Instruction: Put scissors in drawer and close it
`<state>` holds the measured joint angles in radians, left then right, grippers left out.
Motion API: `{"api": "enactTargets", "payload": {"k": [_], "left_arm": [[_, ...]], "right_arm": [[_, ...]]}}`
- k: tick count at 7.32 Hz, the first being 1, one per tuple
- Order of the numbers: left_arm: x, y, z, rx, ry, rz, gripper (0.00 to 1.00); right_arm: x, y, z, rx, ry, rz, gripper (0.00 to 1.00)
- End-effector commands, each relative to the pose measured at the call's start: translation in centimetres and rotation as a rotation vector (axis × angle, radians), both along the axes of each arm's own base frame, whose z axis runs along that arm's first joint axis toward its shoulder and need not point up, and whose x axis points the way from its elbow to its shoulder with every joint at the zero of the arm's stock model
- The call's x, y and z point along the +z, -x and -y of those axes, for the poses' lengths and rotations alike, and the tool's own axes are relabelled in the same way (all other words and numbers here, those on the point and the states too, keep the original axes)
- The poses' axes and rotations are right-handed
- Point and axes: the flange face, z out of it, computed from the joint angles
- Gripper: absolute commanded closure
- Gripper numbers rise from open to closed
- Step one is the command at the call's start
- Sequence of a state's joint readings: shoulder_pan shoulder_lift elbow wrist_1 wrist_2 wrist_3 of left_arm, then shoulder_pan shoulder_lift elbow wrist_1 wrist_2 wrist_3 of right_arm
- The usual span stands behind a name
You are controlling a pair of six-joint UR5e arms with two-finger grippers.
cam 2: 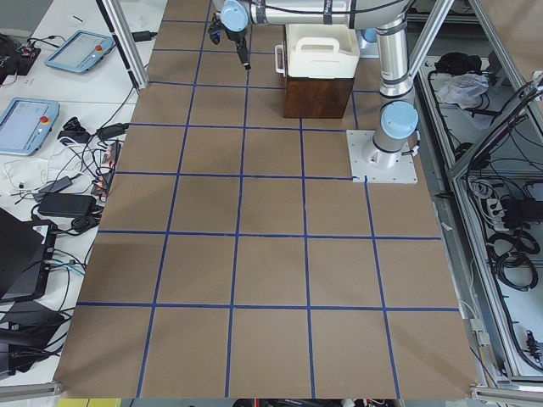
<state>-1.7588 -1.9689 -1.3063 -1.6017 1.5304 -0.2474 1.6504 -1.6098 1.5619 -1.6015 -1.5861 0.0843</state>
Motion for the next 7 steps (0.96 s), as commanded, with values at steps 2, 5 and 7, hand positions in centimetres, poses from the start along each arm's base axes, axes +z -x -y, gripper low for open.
{"api": "enactTargets", "payload": {"k": [2,5,7], "left_arm": [[7.3,-8.6,1.3,-0.091,0.192,-0.02,0.0],[11.8,-15.4,-0.4,-0.028,0.272,-0.033,0.0],[11.2,-16.3,-2.9,-0.06,0.247,-0.017,0.0]], "right_arm": [[0.0,0.0,0.0,0.0,0.0,0.0,0.0],[-0.2,0.0,0.1,0.002,-0.003,0.0,0.0],[-0.1,0.0,0.1,0.0,-0.002,-0.002,0.0]]}}
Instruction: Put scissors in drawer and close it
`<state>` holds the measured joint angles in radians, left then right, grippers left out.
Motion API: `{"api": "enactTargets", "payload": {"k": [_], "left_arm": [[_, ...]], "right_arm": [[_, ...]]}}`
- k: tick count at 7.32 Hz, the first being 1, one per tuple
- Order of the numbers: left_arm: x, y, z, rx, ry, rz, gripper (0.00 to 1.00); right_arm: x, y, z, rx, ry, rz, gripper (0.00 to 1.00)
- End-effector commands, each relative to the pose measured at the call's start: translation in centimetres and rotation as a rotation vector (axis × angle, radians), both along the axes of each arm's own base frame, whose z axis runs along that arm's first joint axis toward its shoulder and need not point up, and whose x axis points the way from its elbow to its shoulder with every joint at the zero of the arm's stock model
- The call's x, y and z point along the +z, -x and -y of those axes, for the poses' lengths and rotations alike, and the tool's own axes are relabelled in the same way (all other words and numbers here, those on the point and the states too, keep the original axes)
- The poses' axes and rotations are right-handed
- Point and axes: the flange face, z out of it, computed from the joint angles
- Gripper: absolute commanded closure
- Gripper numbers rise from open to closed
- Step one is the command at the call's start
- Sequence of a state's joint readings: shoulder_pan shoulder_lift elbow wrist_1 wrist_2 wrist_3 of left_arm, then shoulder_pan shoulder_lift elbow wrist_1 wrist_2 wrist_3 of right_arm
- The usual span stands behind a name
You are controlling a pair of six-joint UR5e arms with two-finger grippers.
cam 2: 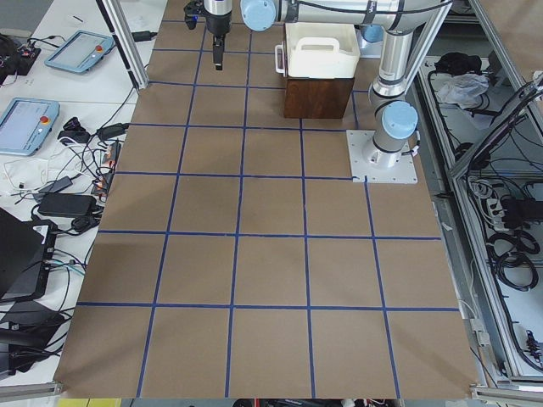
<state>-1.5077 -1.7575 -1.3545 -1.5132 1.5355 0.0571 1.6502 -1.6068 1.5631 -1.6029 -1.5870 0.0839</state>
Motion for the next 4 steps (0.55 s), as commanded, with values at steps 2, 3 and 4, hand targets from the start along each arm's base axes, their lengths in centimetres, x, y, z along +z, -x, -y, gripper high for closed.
{"api": "enactTargets", "payload": {"k": [2,3,4], "left_arm": [[0.3,-1.3,-4.4,0.009,-0.04,0.097,0.0],[0.2,-1.1,-4.9,0.01,-0.038,0.091,0.0],[0.7,-1.1,-5.5,0.012,-0.034,0.092,0.0]], "right_arm": [[0.2,0.2,0.0,0.006,0.009,-0.004,0.0],[0.2,0.1,0.0,0.0,0.009,0.0,0.0],[0.3,0.2,0.0,0.003,0.01,-0.002,0.0]]}}
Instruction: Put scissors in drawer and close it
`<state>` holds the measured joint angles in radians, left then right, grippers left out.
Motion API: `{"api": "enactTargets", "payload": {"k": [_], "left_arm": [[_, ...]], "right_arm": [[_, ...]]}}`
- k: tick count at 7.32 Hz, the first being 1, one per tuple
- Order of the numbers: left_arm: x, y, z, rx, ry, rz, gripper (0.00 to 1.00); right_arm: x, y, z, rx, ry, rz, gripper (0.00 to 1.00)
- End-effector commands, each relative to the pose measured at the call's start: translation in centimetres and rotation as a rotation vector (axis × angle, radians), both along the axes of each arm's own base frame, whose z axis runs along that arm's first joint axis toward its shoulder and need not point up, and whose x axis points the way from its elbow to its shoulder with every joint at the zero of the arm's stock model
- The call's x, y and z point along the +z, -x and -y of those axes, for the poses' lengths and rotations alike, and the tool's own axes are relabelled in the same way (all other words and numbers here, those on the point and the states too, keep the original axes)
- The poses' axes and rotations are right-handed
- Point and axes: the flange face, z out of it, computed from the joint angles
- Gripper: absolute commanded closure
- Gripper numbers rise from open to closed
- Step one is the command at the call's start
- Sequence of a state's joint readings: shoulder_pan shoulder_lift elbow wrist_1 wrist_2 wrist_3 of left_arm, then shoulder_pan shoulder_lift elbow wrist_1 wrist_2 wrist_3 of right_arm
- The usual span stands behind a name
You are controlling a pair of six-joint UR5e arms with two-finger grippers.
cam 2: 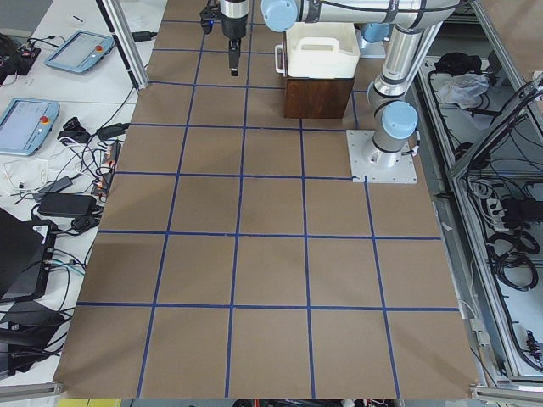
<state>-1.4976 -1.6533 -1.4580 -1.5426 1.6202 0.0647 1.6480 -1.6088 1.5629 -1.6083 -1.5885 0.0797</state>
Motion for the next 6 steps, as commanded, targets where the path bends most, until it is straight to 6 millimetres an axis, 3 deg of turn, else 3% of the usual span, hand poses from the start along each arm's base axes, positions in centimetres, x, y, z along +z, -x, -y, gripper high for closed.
{"api": "enactTargets", "payload": {"k": [1,4,6], "left_arm": [[0.6,0.0,-1.3,0.001,0.008,0.011,0.0],[0.8,0.6,-1.6,0.01,0.022,-0.046,0.0],[-0.1,0.5,-2.5,0.012,0.005,-0.045,0.0]], "right_arm": [[0.1,0.0,0.0,0.005,0.003,-0.003,0.0],[0.1,-0.1,0.0,0.01,0.002,0.003,0.0],[0.0,-0.1,0.0,0.009,0.001,0.002,0.0]]}}
